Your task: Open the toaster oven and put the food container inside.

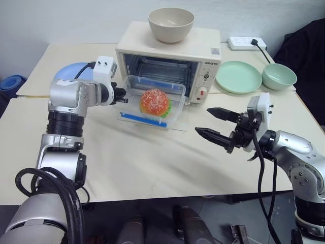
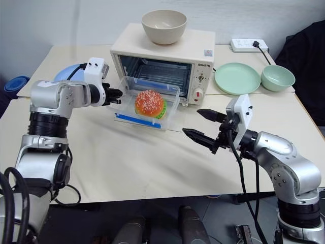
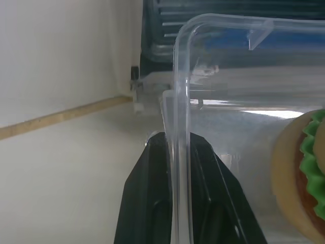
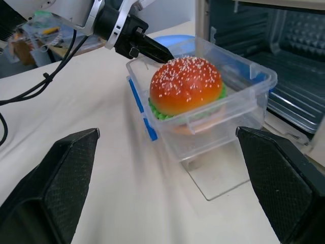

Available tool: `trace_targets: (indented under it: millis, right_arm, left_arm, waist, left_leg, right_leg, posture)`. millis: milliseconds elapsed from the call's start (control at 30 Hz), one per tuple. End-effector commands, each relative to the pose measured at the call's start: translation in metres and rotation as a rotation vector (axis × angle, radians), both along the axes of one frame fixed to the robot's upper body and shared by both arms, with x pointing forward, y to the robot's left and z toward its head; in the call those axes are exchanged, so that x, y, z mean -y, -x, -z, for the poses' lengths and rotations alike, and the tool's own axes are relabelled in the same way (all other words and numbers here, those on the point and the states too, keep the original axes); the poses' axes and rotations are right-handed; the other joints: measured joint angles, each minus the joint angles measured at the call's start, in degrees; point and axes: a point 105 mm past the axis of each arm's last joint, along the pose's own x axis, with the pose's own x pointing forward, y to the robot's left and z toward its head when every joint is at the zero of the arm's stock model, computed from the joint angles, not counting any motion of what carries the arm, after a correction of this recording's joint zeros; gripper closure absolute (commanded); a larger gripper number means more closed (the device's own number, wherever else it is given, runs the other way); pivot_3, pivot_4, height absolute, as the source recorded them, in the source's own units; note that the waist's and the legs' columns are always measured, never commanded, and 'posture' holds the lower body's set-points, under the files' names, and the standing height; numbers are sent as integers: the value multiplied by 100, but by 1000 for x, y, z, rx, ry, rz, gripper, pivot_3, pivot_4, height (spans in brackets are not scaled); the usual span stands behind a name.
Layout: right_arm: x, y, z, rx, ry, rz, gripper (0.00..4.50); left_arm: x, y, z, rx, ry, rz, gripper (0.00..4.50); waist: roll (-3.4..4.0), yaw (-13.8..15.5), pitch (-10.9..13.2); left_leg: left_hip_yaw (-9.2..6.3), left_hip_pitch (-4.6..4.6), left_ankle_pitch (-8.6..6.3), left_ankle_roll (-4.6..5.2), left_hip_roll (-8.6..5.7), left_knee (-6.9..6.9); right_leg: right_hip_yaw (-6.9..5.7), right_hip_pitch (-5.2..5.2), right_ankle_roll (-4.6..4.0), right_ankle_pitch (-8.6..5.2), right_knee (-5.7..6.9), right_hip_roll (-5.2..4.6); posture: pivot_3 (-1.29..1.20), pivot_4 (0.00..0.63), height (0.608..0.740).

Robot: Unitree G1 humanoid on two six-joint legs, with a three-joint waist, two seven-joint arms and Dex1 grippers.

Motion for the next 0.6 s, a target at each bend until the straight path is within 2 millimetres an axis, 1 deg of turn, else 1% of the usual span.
trace_targets:
  millis: [33,133,200,300,367,433,500,533,600]
  right_arm:
    - [2,6,-13,61,-11,17,0]
    - [3,3,-11,56,-9,33,0]
    - [3,1,-8,50,5,43,0]
    - [2,-2,-4,40,10,56,0]
    - [-1,-2,-3,34,9,49,0]
    - [-6,1,-1,14,-7,16,0]
    - [-9,3,-1,-1,-23,-9,398]
    - [-11,5,0,-6,-23,-26,613]
    - [-17,7,3,-22,-15,-56,1298]
  left_arm:
    - [7,-6,-8,36,65,18,3537]
    - [11,-6,-10,50,96,33,2633]
    - [7,-4,-15,89,100,40,2050]
    - [-8,5,-29,158,183,47,2050]
    - [-12,19,-41,222,252,116,2050]
    - [-24,40,-50,294,299,187,2050]
    - [-31,58,-56,351,324,250,2025]
    - [-30,71,-58,376,340,308,2222]
    - [-24,101,-56,385,341,459,2660]
  waist:
    - [0,2,0]
    - [0,4,0]
    - [0,-2,0]
    - [0,-26,0]
    - [0,-32,0]
    - [0,-33,0]
    - [1,-28,0]
    - [1,-10,0]
    - [1,-8,0]
  left_leg:
    - [1,1,0,1,-1,0]
    - [0,0,1,3,-1,1]
    - [0,0,1,3,0,1]
    - [2,1,1,3,1,1]
    - [2,-2,1,2,3,-1]
    - [0,-6,1,1,5,-1]
    - [0,-5,0,-2,8,-2]
    - [-3,-7,0,-2,8,-1]
    - [-7,-6,0,-3,4,3]
  right_leg:
    - [0,0,1,0,1,-1]
    - [0,0,2,1,1,-1]
    - [1,0,3,1,2,-1]
    - [4,-2,2,1,9,0]
    - [8,-9,2,1,19,1]
    - [13,-14,1,1,29,1]
    - [20,-15,-1,0,33,1]
    - [21,-14,-2,-1,33,-2]
    - [21,-11,-2,-1,25,-7]
  posture:
    - [0,150,740]
    - [0,150,740]
    - [0,150,740]
    - [0,150,740]
    - [0,150,740]
    - [0,150,740]
    - [0,150,740]
    - [0,150,740]
    - [0,150,740]
